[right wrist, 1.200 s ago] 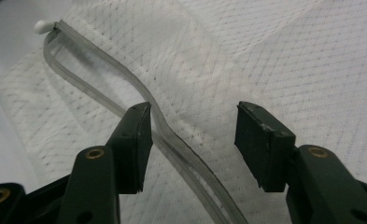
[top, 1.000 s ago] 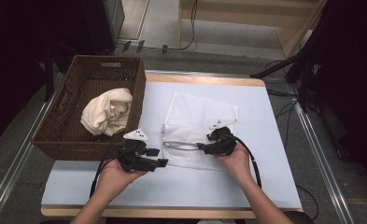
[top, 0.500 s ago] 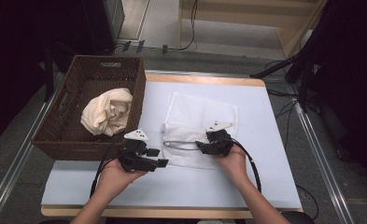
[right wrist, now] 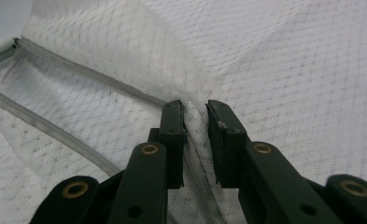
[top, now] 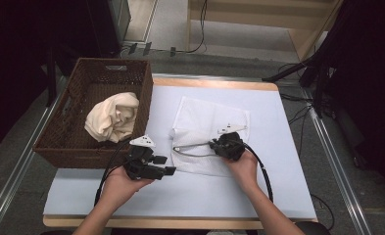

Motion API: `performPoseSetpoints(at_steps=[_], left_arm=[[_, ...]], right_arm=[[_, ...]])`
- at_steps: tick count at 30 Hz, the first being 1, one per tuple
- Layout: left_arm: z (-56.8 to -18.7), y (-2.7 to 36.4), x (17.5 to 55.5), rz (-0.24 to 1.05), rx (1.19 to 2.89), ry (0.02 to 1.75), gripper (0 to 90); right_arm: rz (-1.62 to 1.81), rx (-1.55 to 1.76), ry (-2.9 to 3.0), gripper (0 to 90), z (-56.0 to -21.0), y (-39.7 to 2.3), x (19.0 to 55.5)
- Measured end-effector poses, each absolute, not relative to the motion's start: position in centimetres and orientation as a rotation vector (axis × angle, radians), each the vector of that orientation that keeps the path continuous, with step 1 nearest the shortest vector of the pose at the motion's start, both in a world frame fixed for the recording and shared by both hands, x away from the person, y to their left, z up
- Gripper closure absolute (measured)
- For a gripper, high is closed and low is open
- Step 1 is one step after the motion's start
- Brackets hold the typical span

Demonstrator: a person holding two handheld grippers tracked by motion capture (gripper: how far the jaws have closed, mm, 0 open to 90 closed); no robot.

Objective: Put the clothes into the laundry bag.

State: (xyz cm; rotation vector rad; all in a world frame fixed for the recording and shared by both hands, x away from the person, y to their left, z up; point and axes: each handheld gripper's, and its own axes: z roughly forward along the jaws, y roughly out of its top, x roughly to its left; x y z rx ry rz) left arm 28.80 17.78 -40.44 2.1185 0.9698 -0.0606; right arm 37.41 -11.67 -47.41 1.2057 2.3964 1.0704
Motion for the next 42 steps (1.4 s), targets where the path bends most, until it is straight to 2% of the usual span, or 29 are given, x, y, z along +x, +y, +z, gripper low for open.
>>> performPoseSetpoints(at_steps=[21,42], left_arm=[[-40.5,17.9,28.8,-0.077,2.111,0.968,42.8],[-40.4,18.4,28.6,-0.084,2.107,0.971,43.1]], right_arm=[[1.19,1.243,2.361,86.4,-44.2,-12.4,37.5],[1.467,1.148,2.402,86.7,-39.0,-12.8,35.2]])
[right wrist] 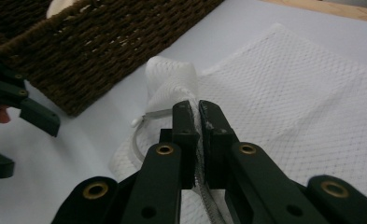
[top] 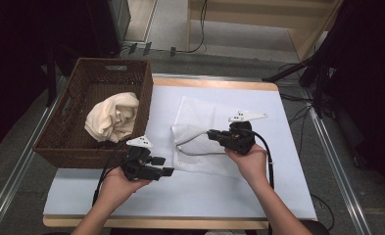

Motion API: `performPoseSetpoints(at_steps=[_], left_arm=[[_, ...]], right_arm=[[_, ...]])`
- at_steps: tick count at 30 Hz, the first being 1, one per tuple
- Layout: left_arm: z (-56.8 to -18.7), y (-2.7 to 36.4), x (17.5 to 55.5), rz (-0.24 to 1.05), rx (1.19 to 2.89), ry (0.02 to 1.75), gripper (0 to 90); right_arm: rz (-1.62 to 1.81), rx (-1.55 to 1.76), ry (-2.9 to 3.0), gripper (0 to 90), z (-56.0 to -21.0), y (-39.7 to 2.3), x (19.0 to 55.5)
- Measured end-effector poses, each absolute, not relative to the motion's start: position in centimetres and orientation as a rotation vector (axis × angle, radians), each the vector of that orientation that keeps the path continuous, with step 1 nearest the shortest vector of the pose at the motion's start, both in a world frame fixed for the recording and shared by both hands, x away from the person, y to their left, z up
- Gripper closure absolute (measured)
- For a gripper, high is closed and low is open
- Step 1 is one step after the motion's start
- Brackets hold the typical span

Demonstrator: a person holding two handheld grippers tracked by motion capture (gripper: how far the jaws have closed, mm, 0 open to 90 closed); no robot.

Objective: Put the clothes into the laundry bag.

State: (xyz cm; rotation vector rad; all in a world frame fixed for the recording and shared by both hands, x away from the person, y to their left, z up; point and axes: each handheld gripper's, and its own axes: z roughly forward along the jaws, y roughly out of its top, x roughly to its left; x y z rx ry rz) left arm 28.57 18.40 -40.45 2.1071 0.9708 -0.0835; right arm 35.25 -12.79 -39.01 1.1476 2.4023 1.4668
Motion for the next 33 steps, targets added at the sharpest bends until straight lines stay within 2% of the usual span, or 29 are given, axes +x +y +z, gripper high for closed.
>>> performPoseSetpoints(at_steps=[12,18,33], left_arm=[[-40.0,18.8,28.4,-0.078,2.088,0.954,43.4],[-39.6,18.6,28.5,-0.055,2.099,0.934,44.2],[-35.7,19.3,30.7,-0.052,2.157,0.91,43.9]], right_arm=[[1.436,1.118,2.473,86.8,-39.0,-13.6,33.8],[1.407,1.134,2.494,86.8,-39.7,-13.2,34.3],[1.413,1.15,2.544,87.2,-39.9,-12.8,34.6]])
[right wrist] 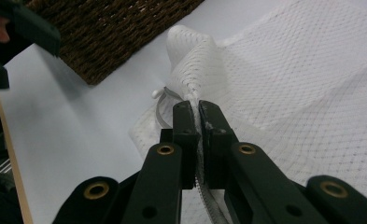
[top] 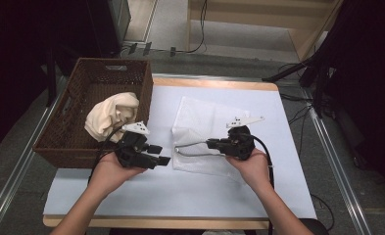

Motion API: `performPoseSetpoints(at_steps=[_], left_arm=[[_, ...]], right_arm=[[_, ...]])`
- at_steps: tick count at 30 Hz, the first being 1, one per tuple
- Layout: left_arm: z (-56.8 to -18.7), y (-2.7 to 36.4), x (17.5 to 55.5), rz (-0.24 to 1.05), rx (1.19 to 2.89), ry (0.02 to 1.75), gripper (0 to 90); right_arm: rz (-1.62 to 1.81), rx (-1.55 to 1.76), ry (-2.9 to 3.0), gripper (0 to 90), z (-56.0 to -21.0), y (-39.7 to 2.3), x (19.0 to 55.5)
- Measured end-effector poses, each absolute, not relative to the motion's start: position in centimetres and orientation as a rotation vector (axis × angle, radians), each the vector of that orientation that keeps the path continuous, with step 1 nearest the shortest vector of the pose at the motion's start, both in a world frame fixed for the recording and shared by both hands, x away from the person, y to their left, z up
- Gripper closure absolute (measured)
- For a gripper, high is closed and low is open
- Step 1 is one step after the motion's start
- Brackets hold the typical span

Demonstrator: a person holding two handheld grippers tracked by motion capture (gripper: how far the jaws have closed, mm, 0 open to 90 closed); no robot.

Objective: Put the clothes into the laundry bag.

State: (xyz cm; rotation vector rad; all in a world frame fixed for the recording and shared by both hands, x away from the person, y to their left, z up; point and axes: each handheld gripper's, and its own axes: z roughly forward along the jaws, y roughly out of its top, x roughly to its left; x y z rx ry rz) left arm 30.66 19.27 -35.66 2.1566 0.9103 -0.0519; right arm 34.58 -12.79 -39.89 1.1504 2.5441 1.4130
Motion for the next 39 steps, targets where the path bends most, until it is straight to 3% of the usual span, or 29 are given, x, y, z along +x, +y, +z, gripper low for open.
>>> performPoseSetpoints(at_steps=[20,39], left_arm=[[-30.1,24.2,36.0,0.036,2.178,0.994,39.8],[-28.9,29.4,39.5,0.144,2.209,1.073,35.8]], right_arm=[[1.42,1.166,2.556,87.1,-40.3,-13.2,35.0],[1.413,1.167,2.558,87.2,-40.4,-13.0,35.1]])
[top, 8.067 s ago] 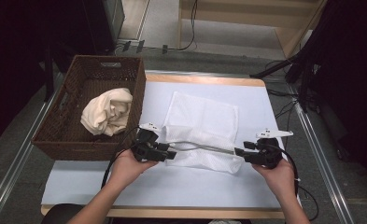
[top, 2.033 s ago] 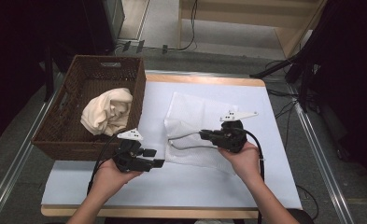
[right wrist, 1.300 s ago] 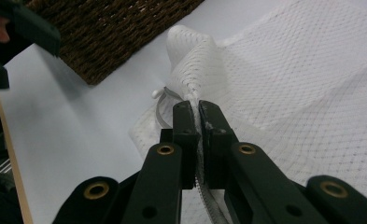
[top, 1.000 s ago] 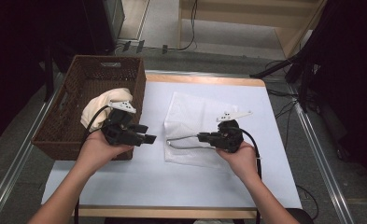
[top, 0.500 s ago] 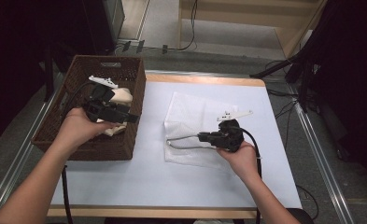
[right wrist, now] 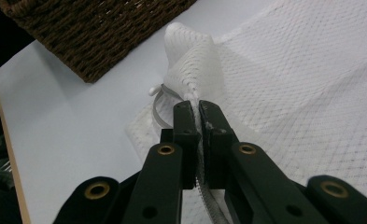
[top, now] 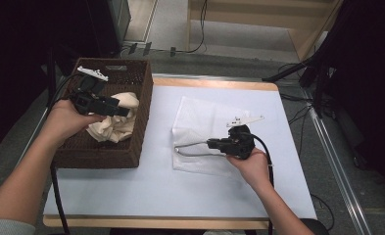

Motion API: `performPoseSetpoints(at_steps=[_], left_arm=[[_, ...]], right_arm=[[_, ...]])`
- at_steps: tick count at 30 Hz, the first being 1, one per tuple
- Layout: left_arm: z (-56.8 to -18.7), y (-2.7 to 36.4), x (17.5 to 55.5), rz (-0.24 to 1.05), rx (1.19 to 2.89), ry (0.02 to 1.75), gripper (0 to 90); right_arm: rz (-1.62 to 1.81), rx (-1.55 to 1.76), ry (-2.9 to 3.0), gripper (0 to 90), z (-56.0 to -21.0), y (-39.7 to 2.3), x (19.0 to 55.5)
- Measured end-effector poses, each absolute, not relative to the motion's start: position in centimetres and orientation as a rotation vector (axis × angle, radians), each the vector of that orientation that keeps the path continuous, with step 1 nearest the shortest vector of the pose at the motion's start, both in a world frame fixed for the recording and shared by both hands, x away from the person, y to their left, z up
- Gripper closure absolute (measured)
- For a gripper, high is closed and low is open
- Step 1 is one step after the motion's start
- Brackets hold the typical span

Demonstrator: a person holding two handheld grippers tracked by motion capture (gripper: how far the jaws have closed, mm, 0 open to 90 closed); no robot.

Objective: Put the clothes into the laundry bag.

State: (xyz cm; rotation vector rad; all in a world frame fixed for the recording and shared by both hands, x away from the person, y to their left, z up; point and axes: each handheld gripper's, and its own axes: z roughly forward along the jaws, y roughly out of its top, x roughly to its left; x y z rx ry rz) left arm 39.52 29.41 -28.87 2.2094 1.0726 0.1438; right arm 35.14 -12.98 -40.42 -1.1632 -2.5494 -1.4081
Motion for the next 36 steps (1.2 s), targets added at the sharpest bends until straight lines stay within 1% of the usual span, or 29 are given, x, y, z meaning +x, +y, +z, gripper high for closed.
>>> performPoseSetpoints(at_steps=[2,3,4,8,12,13,14,19,21,24,29,36], left_arm=[[-29.4,30.0,40.1,0.152,2.217,1.082,35.2],[-29.6,30.3,40.3,0.172,2.222,1.077,32.5],[-29.8,30.6,40.6,0.203,2.221,1.087,26.8],[-30.4,31.8,41.6,0.212,2.186,1.115,13.7],[-31.4,32.5,42.7,0.195,2.171,1.179,6.9],[-31.7,32.6,43.0,0.206,2.185,1.191,2.4],[-32.1,32.6,43.2,0.211,2.192,1.206,0.1],[-33.6,33.5,44.2,0.246,2.152,1.251,0.0],[-34.3,33.8,44.5,0.234,2.154,1.269,0.0],[-35.2,34.1,44.9,0.265,2.156,1.313,0.0],[-36.9,34.4,45.7,0.218,2.149,1.359,0.0],[-39.5,33.9,46.1,0.139,2.168,1.355,0.0]], right_arm=[[-1.404,-1.165,-2.55,87.2,-40.5,-12.9,35.1],[-1.402,-1.166,-2.55,87.2,-40.5,-12.9,35.1],[-1.403,-1.165,-2.551,87.2,-40.5,-12.8,35.1],[-1.398,-1.162,-2.565,87.2,-40.6,-12.9,35.1],[-1.397,-1.174,-2.565,87.2,-40.8,-13.0,35.1],[-1.393,-1.18,-2.564,87.2,-40.8,-13.0,35.1],[-1.388,-1.183,-2.566,87.2,-40.8,-13.0,35.0],[-1.387,-1.195,-2.572,87.2,-40.9,-13.3,34.9],[-1.386,-1.206,-2.574,87.1,-41.1,-13.5,34.8],[-1.379,-1.209,-2.577,87.1,-41.1,-13.5,34.7],[-1.368,-1.218,-2.575,87.2,-41.4,-13.6,34.7],[-1.372,-1.23,-2.564,87.1,-41.4,-13.8,34.7]])
